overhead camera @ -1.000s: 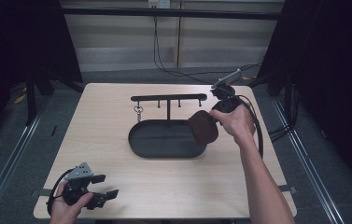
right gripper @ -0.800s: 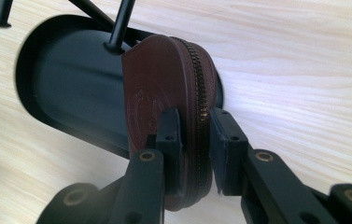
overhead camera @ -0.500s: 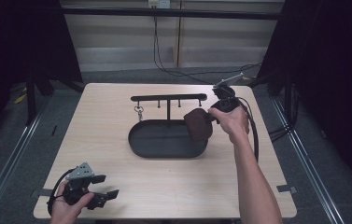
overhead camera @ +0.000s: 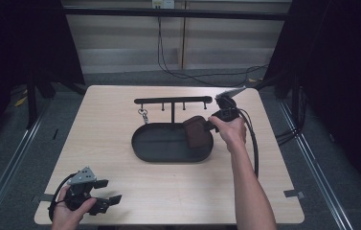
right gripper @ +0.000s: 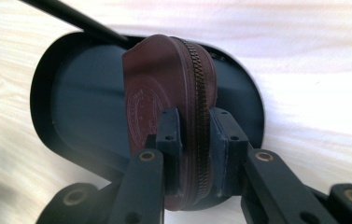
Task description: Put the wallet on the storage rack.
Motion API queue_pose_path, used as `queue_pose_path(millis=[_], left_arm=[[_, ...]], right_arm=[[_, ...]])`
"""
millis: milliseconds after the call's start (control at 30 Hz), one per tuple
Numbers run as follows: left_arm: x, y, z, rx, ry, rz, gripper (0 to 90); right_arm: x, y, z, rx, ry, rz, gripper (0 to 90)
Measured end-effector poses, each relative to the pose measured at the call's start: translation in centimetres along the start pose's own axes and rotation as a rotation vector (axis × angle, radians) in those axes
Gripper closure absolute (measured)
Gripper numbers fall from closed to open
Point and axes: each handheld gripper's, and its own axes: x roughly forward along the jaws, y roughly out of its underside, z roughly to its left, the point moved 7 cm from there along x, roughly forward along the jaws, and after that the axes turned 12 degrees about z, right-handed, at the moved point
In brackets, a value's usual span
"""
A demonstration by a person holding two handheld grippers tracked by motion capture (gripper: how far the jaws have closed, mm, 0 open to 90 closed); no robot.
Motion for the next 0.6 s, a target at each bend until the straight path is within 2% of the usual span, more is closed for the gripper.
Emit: queue_pose_path(millis=[333, 467, 533, 600], left_arm=[[0.0, 0.0, 0.1, 0.002, 0.002, 0.002, 19.9], [0.1, 0.0, 0.1, 0.002, 0.002, 0.007, 19.8], [0.1, 0.0, 0.1, -0.002, 0.004, 0.005, 19.8], [0.0, 0.0, 0.1, 0.001, 0.003, 0.004, 19.9]], right_arm=[[2.1, 0.3, -0.7, 0.010, -0.023, 0.000, 75.0], [3.0, 0.5, -0.9, 0.011, -0.014, 0.027, 74.5], [3.3, 0.3, -1.0, 0.020, -0.031, 0.005, 74.3], [3.8, 0.3, -1.1, 0.025, -0.042, 0.004, 73.8]])
